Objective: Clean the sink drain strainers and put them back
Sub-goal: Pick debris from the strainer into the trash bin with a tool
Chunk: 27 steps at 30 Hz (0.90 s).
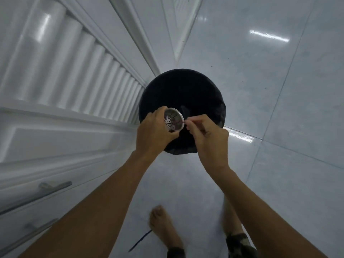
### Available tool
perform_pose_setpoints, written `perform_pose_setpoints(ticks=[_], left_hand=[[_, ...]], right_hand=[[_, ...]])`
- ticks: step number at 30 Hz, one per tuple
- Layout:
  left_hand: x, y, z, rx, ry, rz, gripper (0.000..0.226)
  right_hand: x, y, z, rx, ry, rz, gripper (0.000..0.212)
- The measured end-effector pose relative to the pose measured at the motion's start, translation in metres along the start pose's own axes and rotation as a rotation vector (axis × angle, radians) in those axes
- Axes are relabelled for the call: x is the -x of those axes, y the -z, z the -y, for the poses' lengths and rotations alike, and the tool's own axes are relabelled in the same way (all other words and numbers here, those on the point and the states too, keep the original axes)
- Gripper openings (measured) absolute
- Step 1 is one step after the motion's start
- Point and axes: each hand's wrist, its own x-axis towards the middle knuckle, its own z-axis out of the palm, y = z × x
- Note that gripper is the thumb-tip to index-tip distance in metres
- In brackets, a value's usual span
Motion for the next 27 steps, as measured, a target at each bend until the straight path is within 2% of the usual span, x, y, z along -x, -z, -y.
perform_pose_setpoints(ticks=[2, 6, 10, 13, 19, 23, 27], left_hand=[[-0.001, -0.005, 0.002, 0.026, -0.007, 0.017, 0.081], [-0.001, -0.007, 0.011, 0.025, -0.003, 0.041, 0.081], [-0.004, -0.004, 0.013, 0.042, -0.019, 0.062, 0.08], [-0.007, -0.002, 0.018, 0.036, 0.013, 0.063, 0.083], [-0.007, -0.006, 0.014, 0.078, -0.033, 0.083, 0.082], [-0.006, -0.011, 0.018, 0.035, -0.037, 0.09, 0.083], [-0.005, -0.013, 0.018, 0.006, -0.085, 0.119, 0.083]], right_hand=[[0.003, -0.005, -0.006, 0.056, -0.012, 0.02, 0.008], [-0.001, -0.005, -0.007, 0.057, -0.02, -0.059, 0.005], [0.0, -0.014, -0.006, 0.095, 0.041, 0.059, 0.01], [-0.009, -0.013, -0.013, 0.146, -0.007, -0.007, 0.014], [-0.001, -0.024, -0.014, 0.131, 0.095, 0.108, 0.024], [-0.005, -0.02, -0.02, 0.208, 0.137, 0.026, 0.023], [0.003, -0.027, -0.017, 0.199, 0.225, 0.043, 0.023]])
